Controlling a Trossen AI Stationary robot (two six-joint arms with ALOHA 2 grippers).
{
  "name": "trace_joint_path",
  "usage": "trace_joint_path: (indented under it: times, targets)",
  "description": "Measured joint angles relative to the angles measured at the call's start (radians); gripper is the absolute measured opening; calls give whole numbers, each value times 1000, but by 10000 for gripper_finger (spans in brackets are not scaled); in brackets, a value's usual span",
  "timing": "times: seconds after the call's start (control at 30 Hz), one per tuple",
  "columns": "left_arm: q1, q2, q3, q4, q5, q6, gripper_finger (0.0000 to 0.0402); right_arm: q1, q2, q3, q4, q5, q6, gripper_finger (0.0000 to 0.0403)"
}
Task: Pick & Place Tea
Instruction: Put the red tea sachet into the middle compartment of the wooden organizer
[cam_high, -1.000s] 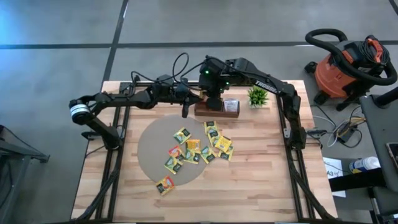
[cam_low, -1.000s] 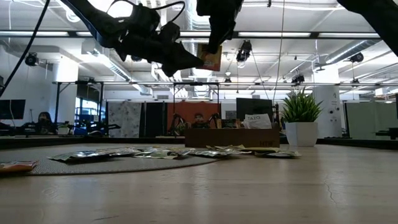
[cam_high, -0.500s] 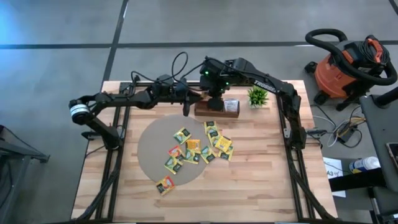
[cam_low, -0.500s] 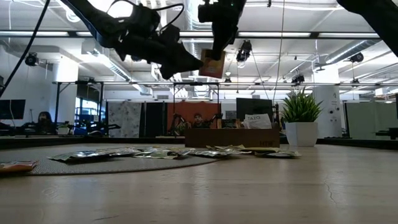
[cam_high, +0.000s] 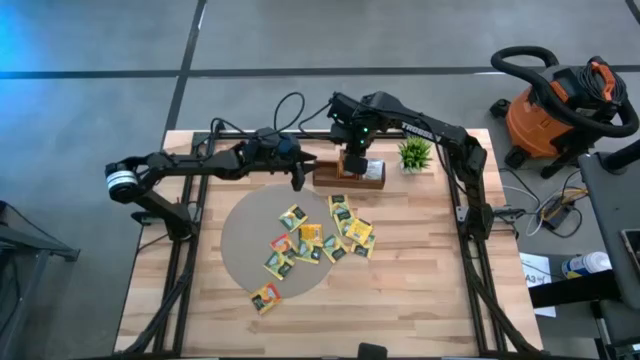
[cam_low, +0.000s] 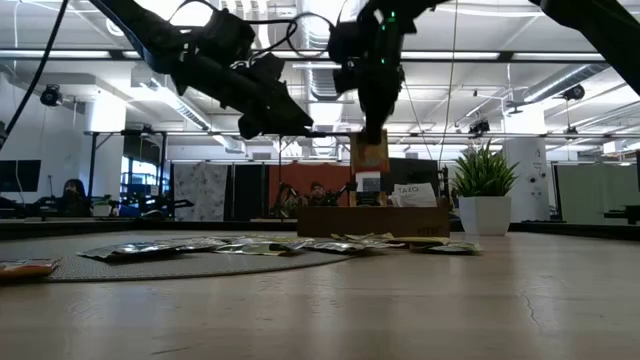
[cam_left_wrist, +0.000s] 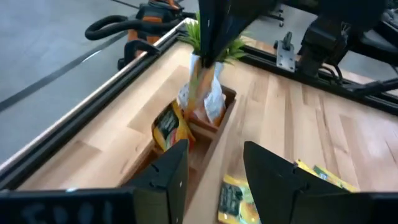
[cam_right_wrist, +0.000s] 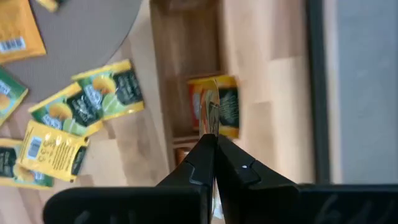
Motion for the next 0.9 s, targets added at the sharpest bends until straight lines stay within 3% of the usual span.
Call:
trace_joint_path:
  times: [0.33, 0.9]
  targets:
    - [-1, -99, -118, 5, -64, -52, 149, -19, 0, -207, 172, -72, -7, 8]
    - [0, -113, -142, 17, -90, -78, 149, -25, 0, -322, 321, -81, -53, 8]
